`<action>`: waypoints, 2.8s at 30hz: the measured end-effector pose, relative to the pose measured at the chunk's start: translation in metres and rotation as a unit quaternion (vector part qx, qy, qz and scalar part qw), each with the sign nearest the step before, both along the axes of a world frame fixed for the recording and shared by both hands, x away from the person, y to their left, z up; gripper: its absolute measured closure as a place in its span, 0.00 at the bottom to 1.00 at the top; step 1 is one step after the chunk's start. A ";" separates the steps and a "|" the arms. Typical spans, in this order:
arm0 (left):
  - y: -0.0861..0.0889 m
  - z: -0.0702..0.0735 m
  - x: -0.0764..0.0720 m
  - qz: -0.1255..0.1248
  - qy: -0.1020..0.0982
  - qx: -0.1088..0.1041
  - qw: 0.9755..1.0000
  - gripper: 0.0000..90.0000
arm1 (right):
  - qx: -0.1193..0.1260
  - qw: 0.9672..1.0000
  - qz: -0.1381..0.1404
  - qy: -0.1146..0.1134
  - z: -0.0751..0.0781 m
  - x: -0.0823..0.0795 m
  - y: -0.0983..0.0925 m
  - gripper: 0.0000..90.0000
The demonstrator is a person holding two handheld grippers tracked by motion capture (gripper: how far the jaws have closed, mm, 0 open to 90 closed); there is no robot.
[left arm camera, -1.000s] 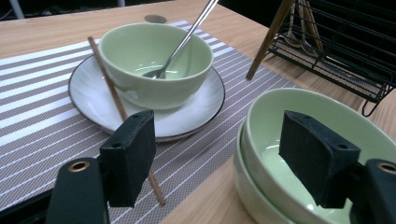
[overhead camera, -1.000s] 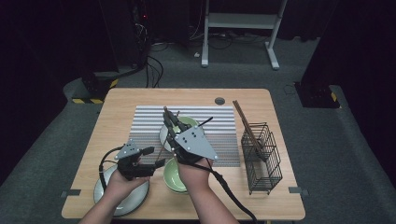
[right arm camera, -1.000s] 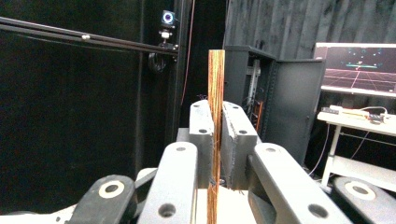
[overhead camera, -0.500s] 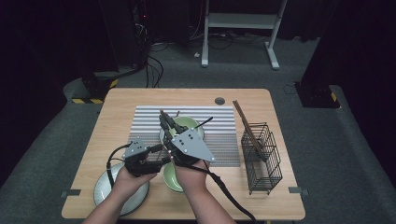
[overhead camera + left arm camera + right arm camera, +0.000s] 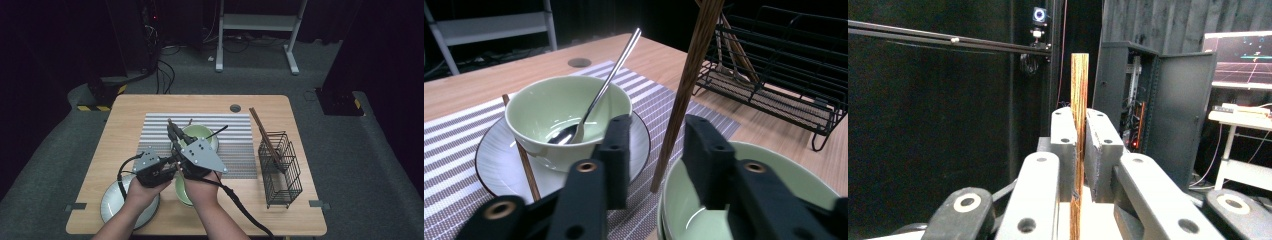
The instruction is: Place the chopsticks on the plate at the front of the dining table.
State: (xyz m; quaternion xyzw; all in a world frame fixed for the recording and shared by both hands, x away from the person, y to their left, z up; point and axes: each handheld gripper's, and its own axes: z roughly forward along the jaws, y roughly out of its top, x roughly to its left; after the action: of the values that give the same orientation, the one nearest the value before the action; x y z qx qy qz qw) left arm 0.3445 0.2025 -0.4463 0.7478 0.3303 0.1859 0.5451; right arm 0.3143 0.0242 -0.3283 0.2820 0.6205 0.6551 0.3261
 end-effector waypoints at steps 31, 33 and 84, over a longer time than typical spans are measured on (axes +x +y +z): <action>-0.005 0.001 -0.004 -0.013 -0.014 0.010 1.000 0.94 | -0.011 1.000 -0.008 0.016 -0.002 0.007 -0.006 0.73; -0.003 0.003 -0.004 -0.013 -0.012 0.007 1.000 0.94 | -0.016 1.000 -0.010 0.016 -0.005 0.007 -0.007 0.71; 0.006 0.008 -0.012 -0.028 -0.006 -0.034 0.999 0.95 | -0.038 0.994 -0.048 0.091 -0.065 0.030 -0.025 0.66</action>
State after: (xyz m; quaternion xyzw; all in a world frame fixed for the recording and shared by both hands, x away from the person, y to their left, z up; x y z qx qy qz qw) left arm 0.3325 0.2085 -0.4378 0.7364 0.3126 0.1636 0.5772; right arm 0.3446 -0.0010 -0.3937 0.3576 0.6576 0.5862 0.3101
